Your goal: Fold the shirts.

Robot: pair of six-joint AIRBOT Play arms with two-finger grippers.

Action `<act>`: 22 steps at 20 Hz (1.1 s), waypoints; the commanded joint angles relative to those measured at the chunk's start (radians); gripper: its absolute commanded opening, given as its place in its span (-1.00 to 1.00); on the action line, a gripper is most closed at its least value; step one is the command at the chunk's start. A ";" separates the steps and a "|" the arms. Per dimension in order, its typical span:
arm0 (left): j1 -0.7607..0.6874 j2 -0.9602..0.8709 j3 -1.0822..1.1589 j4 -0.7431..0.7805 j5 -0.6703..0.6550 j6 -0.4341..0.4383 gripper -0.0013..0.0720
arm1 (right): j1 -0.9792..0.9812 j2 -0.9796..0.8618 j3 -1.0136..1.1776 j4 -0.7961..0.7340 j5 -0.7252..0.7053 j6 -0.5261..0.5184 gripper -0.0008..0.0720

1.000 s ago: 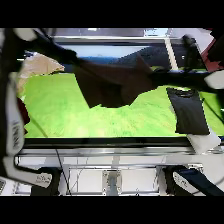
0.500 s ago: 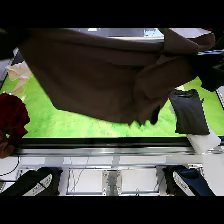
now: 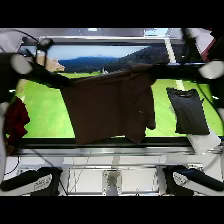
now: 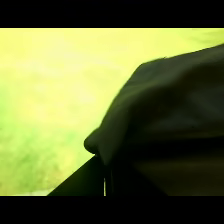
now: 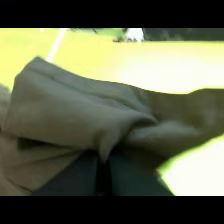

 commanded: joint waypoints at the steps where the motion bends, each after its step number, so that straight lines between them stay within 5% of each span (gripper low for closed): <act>1: 0.000 -0.185 -0.063 0.064 0.278 -0.132 -0.93 | 0.003 -0.227 -0.017 0.164 -0.256 0.000 0.48; 3: 0.000 -0.247 -0.057 0.070 0.432 -0.191 -0.88 | -0.001 -0.273 -0.017 0.203 -0.389 0.000 0.59; 6: 0.000 -0.251 -0.014 0.114 0.605 -0.256 0.43 | -0.038 -0.270 -0.003 0.150 -0.420 -0.008 0.58; 14: 0.034 -0.088 0.290 0.342 0.132 -0.145 0.42 | -0.143 -0.268 -0.004 -0.195 0.498 -0.059 0.58; 18: 0.106 0.137 0.102 0.327 0.045 -0.181 0.42 | -0.106 -0.264 -0.113 -0.181 0.607 -0.089 0.58; 22: 0.117 0.502 -0.435 0.287 0.090 -0.399 0.42 | -0.037 -0.249 -0.196 -0.164 0.605 -0.111 0.57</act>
